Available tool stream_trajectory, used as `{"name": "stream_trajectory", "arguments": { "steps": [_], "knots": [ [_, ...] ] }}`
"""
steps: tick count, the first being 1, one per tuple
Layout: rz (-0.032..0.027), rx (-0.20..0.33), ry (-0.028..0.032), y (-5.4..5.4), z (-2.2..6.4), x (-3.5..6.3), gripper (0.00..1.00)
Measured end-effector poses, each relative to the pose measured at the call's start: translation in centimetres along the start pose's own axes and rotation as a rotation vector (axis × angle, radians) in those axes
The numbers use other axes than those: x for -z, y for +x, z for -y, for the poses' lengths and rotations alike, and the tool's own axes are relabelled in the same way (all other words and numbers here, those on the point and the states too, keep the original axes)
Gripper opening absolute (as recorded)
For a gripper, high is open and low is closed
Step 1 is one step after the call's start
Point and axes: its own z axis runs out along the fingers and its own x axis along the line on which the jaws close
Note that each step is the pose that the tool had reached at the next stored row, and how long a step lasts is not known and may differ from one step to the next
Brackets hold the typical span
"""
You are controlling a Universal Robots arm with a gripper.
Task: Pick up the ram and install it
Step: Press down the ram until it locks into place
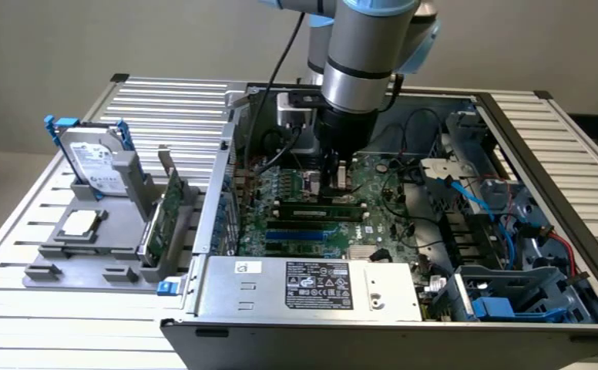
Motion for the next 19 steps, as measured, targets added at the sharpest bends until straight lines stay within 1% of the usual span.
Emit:
{"name": "stream_trajectory", "arguments": {
  "steps": [1, 4, 5, 6, 7, 12, 19],
  "knots": [
    [-0.0005, 0.003, 0.0049, 0.0, -0.08, -0.11, 0.11],
    [-0.0025, 0.009, 0.0267, -0.1, -0.19, -0.35, 0.11],
    [-0.0027, 0.009, 0.0324, -0.2, -0.24, -0.42, 0.11],
    [-0.0027, 0.009, 0.0363, -0.3, -0.32, -0.47, 0.11],
    [-0.0027, 0.009, 0.0388, -0.4, -0.44, -0.51, 0.11],
    [-0.0029, 0.009, 0.0392, -0.4, -1.38, -0.59, 0.11],
    [-0.0029, 0.009, 0.0387, -0.5, -2.41, -0.67, 0.11]
  ]
}}
